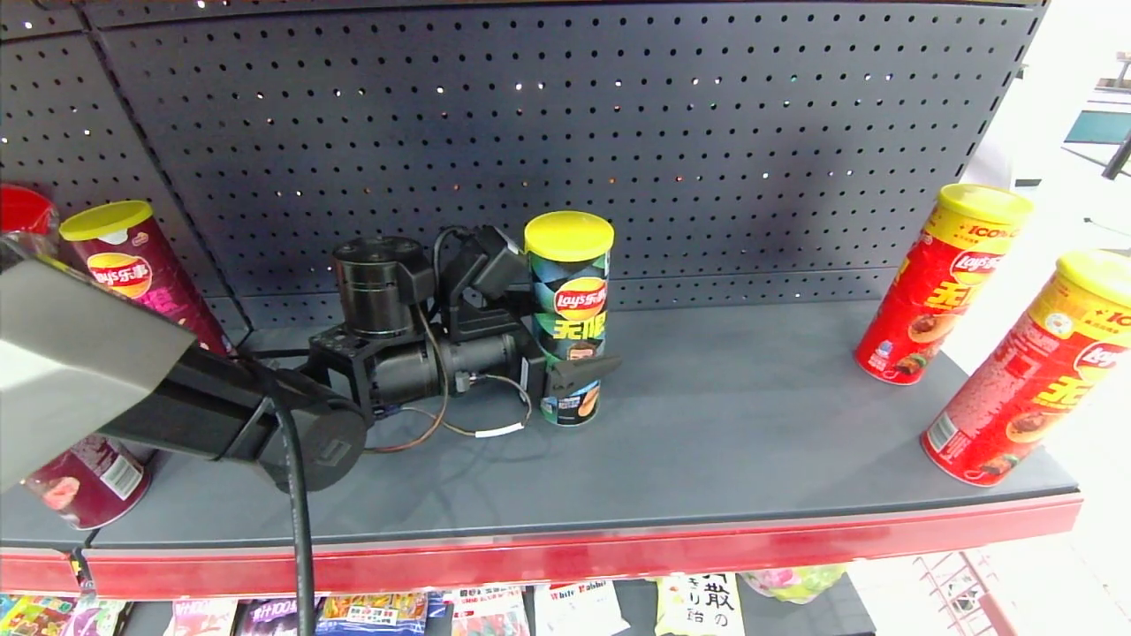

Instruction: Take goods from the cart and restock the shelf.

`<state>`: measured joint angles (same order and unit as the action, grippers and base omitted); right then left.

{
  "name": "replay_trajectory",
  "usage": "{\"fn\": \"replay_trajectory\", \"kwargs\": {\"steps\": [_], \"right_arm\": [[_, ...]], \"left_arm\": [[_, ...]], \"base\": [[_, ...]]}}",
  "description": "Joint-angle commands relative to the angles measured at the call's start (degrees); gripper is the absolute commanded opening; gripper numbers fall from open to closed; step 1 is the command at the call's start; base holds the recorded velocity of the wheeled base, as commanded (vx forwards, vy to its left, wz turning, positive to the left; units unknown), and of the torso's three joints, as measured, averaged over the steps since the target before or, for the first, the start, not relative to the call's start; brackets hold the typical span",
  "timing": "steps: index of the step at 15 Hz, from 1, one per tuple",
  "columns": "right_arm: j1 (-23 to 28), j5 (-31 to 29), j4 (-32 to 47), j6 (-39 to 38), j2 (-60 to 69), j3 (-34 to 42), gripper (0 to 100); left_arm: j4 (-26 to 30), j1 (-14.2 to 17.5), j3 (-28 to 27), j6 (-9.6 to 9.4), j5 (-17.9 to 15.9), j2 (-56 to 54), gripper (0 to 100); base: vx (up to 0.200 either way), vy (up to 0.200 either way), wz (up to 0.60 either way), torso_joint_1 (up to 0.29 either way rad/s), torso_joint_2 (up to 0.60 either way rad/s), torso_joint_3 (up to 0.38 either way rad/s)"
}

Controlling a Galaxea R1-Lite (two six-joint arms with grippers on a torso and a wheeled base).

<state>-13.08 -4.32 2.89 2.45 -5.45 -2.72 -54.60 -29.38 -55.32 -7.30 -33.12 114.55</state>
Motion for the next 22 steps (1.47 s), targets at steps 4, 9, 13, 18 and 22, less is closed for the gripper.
{"fn": "replay_trajectory", "kwargs": {"steps": [4,9,13,18,22], "right_arm": [[-0.02,0.01,-0.08,0.01,-0.09,0.08,0],[-0.02,0.01,-0.08,0.01,-0.09,0.08,0],[-0.02,0.01,-0.08,0.10,-0.09,0.08,0],[-0.02,0.01,0.01,0.10,-0.09,0.08,0],[-0.02,0.01,-0.08,0.10,-0.09,0.08,0]], "left_arm": [[-2.62,0.02,0.48,0.27,0.07,0.93,0],[-2.70,0.11,2.67,0.36,-0.45,-1.44,0],[-2.35,5.12,6.81,0.36,-6.17,-7.33,0],[0.46,6.18,10.76,0.10,-11.97,-12.25,0],[0.55,4.86,14.36,-2.89,-12.23,-12.16,0]], "base": [[0.000,0.000,0.00,0.000,0.00,0.000],[0.000,0.000,0.00,0.000,0.00,0.000],[0.000,0.000,0.00,0.000,0.00,0.000],[0.000,0.000,0.00,0.000,0.00,0.000],[0.000,0.000,0.00,0.000,0.00,0.000]]}}
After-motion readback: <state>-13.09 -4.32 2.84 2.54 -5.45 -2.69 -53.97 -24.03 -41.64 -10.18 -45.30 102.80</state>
